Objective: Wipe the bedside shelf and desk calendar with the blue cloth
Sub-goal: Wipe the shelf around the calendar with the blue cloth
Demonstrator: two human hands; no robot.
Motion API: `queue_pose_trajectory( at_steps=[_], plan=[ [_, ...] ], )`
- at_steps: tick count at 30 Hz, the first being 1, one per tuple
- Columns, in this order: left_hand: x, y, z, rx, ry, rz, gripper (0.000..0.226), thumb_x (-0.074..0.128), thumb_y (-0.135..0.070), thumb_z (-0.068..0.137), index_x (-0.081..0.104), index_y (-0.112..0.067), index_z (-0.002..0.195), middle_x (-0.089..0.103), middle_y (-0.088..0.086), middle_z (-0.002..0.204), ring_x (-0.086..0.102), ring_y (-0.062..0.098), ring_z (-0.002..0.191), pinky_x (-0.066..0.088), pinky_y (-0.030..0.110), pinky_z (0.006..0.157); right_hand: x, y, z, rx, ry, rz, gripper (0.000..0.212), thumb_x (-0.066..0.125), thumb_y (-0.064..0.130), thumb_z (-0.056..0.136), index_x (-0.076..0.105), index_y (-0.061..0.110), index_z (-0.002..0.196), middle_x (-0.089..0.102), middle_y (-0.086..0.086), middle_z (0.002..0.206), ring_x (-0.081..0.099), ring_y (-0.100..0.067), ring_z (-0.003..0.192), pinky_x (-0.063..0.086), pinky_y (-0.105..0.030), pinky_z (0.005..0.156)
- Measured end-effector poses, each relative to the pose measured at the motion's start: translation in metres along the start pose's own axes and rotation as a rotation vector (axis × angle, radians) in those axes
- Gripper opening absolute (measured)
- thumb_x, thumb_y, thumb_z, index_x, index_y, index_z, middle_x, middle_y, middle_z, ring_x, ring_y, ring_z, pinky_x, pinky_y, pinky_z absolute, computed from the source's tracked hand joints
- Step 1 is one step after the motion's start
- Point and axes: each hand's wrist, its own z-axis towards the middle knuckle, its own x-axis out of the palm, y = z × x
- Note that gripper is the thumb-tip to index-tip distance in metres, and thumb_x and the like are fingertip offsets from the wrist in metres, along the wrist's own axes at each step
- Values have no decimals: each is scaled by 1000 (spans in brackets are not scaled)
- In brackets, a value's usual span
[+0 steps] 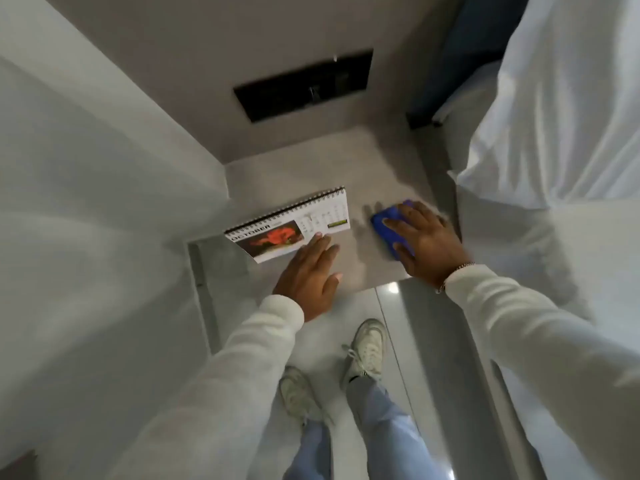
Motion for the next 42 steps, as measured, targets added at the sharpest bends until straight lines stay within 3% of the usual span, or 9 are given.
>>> queue_pose_trajectory(
  at_steps=[4, 7, 13, 23, 28, 30, 35, 39, 42],
  plan=[
    [65, 32, 11, 78, 93, 117, 49, 51, -21, 91, 50, -3, 137, 43, 19, 150, 36, 36, 142, 30, 50, 117, 59, -23, 18, 57, -9, -121, 62, 57, 39, 87, 33, 31, 143, 28, -9, 157, 15, -45, 143, 15, -72, 108],
    [105, 64, 21, 188, 122, 244, 53, 46, -24, 89, 46, -7, 139, 37, 17, 154, 29, 35, 146, 27, 53, 117, 104, -35, 32, 73, -70, -160, 63, 40, 55, 91, 20, 36, 147, 21, -8, 159, 10, -48, 143, 15, -76, 104],
    [144, 101, 22, 283, 38, 383, 64, 32, -37, 93, 20, -17, 152, 18, 9, 163, 11, 28, 151, 12, 51, 122, 152, -39, 46, 185, -247, -104, 56, 37, 56, 93, 24, 39, 145, 22, -9, 159, 17, -48, 142, 27, -65, 106],
    [146, 106, 21, 325, 15, 334, 62, 20, -40, 97, 11, -16, 154, 13, 10, 164, 6, 27, 152, 9, 52, 122, 168, -16, 52, 339, -402, -155, 48, 33, 44, 96, 33, 33, 143, 31, -7, 156, 26, -46, 138, 29, -56, 104],
    [127, 101, 21, 331, 115, 287, 64, 32, -37, 95, 17, -14, 153, 13, 11, 164, 6, 28, 152, 12, 53, 122, 169, 16, 43, 443, -453, -97, 42, 40, 33, 99, 41, 25, 140, 36, -14, 152, 40, -51, 125, 40, -57, 92],
    [111, 99, 15, 344, 134, 176, 57, 36, -29, 95, 32, -8, 148, 25, 14, 160, 16, 30, 150, 22, 53, 119, 173, 29, 33, 459, -438, -87, 40, 39, 27, 100, 43, 21, 139, 37, -17, 151, 45, -51, 118, 44, -56, 89],
    [47, 100, -5, 480, -38, 29, 44, 51, 4, 85, 57, 2, 128, 52, 21, 143, 42, 34, 139, 39, 51, 111, 168, 66, 22, 473, -361, 65, 45, 47, 8, 91, 49, 17, 135, 43, -22, 146, 52, -46, 98, 47, -51, 85],
    [-17, 100, -5, 556, -113, 59, 50, 45, 0, 87, 49, -2, 137, 44, 18, 149, 33, 33, 144, 30, 52, 116, 159, 102, 13, 454, -282, 282, 56, 57, 8, 83, 49, 23, 136, 41, -14, 150, 49, -43, 101, 46, -50, 91],
    [-59, 108, 18, 498, -123, 159, 57, 45, -14, 92, 32, -4, 146, 27, 18, 158, 16, 32, 150, 17, 53, 121, 151, 124, 16, 506, -418, 590, 51, 59, 3, 85, 54, 21, 133, 47, -12, 145, 51, -43, 96, 46, -45, 93]
  ],
)
